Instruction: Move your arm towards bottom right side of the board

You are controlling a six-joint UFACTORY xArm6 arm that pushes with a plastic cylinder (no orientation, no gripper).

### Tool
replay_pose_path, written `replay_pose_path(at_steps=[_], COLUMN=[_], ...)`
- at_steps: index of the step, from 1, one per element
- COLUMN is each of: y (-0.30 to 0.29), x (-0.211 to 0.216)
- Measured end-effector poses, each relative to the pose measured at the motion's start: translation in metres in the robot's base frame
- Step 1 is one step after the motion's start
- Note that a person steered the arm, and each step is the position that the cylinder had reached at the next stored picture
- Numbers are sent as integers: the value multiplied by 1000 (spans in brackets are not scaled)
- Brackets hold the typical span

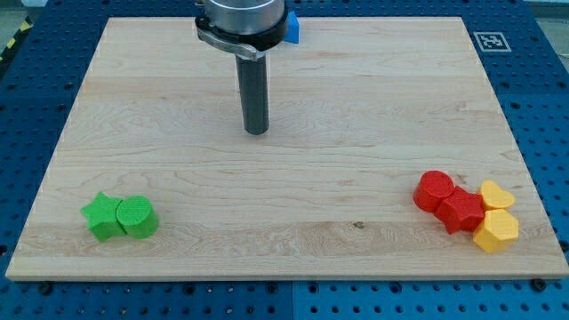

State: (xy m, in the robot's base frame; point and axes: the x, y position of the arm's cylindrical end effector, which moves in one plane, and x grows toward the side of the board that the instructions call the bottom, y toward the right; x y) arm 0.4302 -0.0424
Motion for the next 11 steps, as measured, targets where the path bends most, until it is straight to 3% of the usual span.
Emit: replay_pose_path(at_steps=[2, 3, 5, 6, 7, 8, 11], y=[4, 52, 199, 288, 354, 374, 340], x=[4, 5, 9, 31, 84, 159, 169])
